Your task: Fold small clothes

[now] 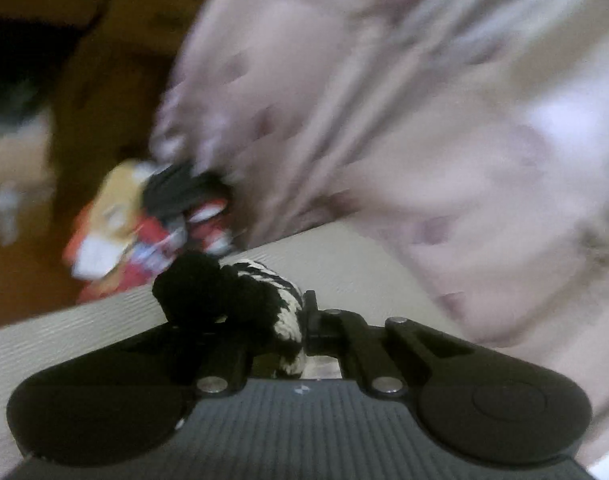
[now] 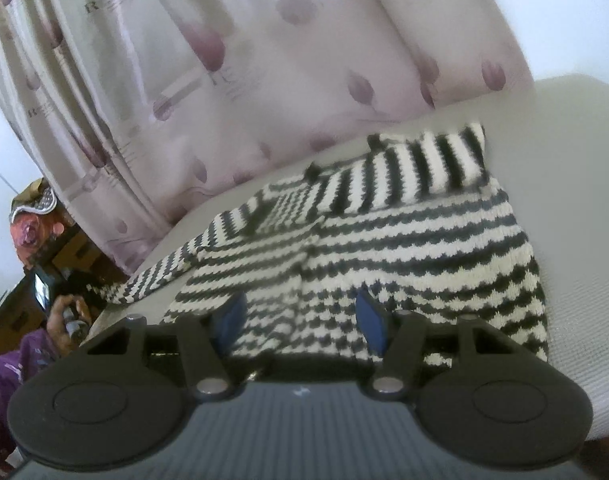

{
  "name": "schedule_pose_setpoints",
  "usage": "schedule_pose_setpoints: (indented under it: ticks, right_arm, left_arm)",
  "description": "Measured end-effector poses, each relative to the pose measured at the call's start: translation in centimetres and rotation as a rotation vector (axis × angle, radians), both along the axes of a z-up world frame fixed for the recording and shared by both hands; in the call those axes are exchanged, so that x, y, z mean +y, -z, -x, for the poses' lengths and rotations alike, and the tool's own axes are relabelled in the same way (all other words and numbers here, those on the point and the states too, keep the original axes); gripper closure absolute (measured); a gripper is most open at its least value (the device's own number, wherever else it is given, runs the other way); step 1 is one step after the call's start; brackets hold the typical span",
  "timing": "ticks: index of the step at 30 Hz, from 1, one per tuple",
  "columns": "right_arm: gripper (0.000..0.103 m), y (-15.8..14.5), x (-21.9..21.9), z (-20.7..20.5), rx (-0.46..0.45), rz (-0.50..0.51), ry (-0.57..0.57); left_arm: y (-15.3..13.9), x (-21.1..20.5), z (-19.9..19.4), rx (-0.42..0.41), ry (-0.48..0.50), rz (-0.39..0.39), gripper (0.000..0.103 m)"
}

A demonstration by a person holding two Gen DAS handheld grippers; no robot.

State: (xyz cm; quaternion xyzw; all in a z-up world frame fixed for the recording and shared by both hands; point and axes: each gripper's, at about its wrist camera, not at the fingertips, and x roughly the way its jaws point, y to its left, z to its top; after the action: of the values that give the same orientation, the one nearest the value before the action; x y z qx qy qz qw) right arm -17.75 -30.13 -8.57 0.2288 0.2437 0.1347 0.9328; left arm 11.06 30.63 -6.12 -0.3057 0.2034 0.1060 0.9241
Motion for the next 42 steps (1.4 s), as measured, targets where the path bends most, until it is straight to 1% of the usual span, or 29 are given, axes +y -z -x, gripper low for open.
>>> schedule_pose_setpoints:
  ticks: [3, 6, 9, 11, 13, 15, 19, 22, 24, 25, 26, 27, 28, 29, 30, 31, 32, 33, 35, 37, 39, 41, 42]
  right_arm:
    - [0.043, 0.8, -1.0, -0.3, 0.009, -0.038, 0.023]
    - [0.043, 1.5, -2.5, -0.5, 0.009, -0.099, 0.047]
    - [0.043, 1.9, -3.6, -0.4, -0.002, -0.127, 0.071]
    - [0.043, 2.1, -4.4, -0.1, -0.014, -0.146, 0.078]
    - [0.043, 2.2, -5.3, 0.1, -0.027, -0.157, 0.088]
    - [0.043, 2.4, -6.3, 0.3, -0.036, -0.17, 0.098]
    - [0.043, 2.9, -8.1, 0.5, -0.052, -0.201, 0.116]
    - [0.043, 3.6, -9.2, 0.5, -0.052, -0.21, 0.126]
    - [0.043, 4.0, -9.9, 0.7, -0.052, -0.22, 0.131]
    - [0.043, 4.3, -10.2, 0.8, -0.051, -0.226, 0.132]
    - [0.043, 4.5, -10.6, 0.9, -0.05, -0.234, 0.135]
    - [0.043, 4.8, -11.0, 1.0, -0.048, -0.245, 0.139]
    - [0.043, 5.0, -11.3, 1.1, -0.046, -0.257, 0.143]
    - [0.043, 5.3, -11.8, 1.1, -0.044, -0.271, 0.148]
    - [0.043, 5.5, -12.0, 1.2, -0.043, -0.277, 0.154]
    - [0.043, 5.7, -12.4, 1.2, -0.041, -0.283, 0.161]
    - [0.043, 5.9, -12.6, 1.3, -0.04, -0.288, 0.164]
    - [0.043, 6.0, -12.8, 1.2, -0.038, -0.292, 0.167]
    - [0.043, 6.2, -13.0, 1.2, -0.036, -0.297, 0.172]
    - [0.043, 6.2, -13.0, 1.2, -0.039, -0.302, 0.17]
    - [0.043, 5.9, -12.8, 1.4, -0.048, -0.29, 0.17]
    - [0.043, 5.5, -12.5, 1.8, -0.057, -0.26, 0.173]
    - [0.043, 5.3, -12.4, 2.0, -0.058, -0.238, 0.174]
  left_arm:
    - [-5.6, -6.1, -0.6, -0.088, 0.113, -0.066, 0.098]
    - [-10.2, -13.7, -1.4, -0.155, 0.248, -0.087, 0.098]
    - [-12.7, -21.7, -2.0, -0.185, 0.361, -0.103, 0.098]
    - [-13.3, -27.1, -2.6, -0.183, 0.451, -0.103, 0.098]
    - [-12.9, -32.8, -2.9, -0.17, 0.531, -0.133, 0.098]
    - [-11.7, -38.4, -3.1, -0.153, 0.613, -0.177, 0.098]
    - [-7.2, -48.3, -3.7, -0.091, 0.765, -0.256, 0.098]
    - [-3.2, -53.9, -4.0, -0.043, 0.855, -0.318, 0.098]
    - [-0.5, -56.8, -4.4, -0.006, 0.945, -0.358, 0.096]
    - [0.7, -58.0, -4.0, 0.005, 0.986, -0.411, 0.095]
    - [1.8, -59.2, -3.7, 0.001, 1.009, -0.484, 0.085]
    - [2.4, -59.8, -3.4, -0.013, 1.034, -0.544, 0.074]
    - [2.9, -60.4, -2.6, -0.037, 1.064, -0.592, 0.045]
    - [3.2, -60.7, -2.0, -0.072, 1.085, -0.607, 0.016]
    - [3.3, -60.4, -1.1, -0.124, 1.097, -0.6, 0.007]
    - [3.2, -60.1, -0.3, -0.186, 1.108, -0.583, 0.0]
    - [2.8, -59.7, 0.4, -0.245, 1.13, -0.565, 0.0]
    - [2.4, -59.4, 0.9, -0.279, 1.156, -0.557, 0.0]
    - [1.5, -58.7, 1.7, -0.296, 1.183, -0.535, 0.0]
    - [0.9, -57.0, 1.7, -0.288, 1.165, -0.503, 0.0]
    - [0.7, -54.3, 1.8, -0.276, 1.104, -0.51, 0.0]
    - [1.0, -50.6, 2.1, -0.215, 1.007, -0.522, 0.001]
    - [0.7, -48.9, 2.9, -0.181, 0.977, -0.506, 0.003]
